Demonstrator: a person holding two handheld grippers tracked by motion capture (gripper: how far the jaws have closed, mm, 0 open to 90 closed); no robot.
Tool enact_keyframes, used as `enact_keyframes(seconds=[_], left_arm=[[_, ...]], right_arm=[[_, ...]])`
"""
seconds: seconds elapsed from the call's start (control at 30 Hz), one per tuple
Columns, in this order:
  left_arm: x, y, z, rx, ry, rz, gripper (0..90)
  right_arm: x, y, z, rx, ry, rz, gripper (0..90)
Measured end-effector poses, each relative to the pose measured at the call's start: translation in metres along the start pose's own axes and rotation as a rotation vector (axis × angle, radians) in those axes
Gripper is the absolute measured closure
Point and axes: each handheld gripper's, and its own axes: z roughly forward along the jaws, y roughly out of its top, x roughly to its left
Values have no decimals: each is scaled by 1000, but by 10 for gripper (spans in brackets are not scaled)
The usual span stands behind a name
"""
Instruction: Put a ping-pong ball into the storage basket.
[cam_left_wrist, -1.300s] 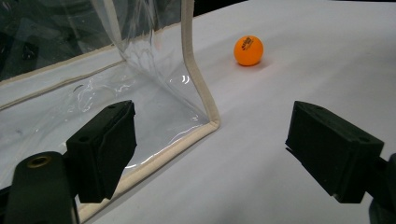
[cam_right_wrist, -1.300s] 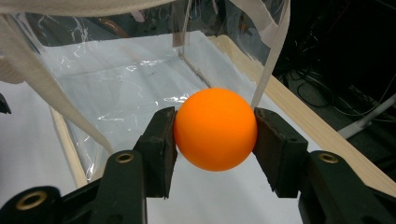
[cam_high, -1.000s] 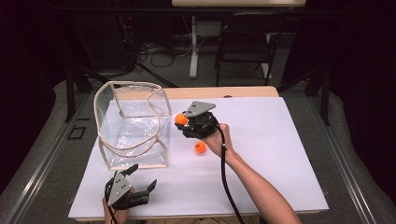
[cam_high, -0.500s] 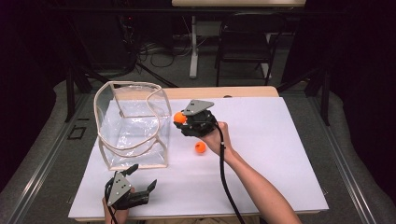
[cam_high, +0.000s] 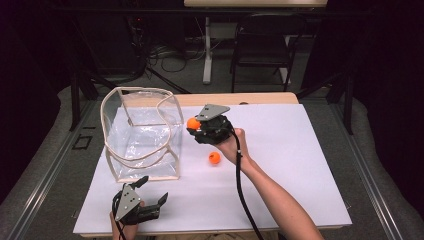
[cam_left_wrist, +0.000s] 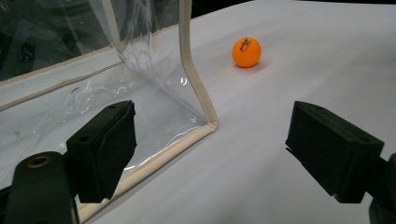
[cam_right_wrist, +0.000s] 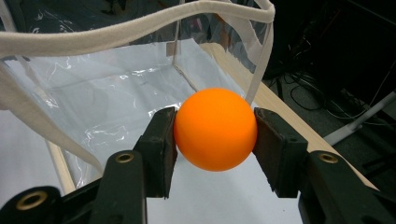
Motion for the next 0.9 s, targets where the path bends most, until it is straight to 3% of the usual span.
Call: enact_keyframes(seconds=[0.9], left_arm=[[1, -1, 1, 3, 2, -2, 157]], right_arm=[[-3, 9, 7, 11, 8, -12, 510]])
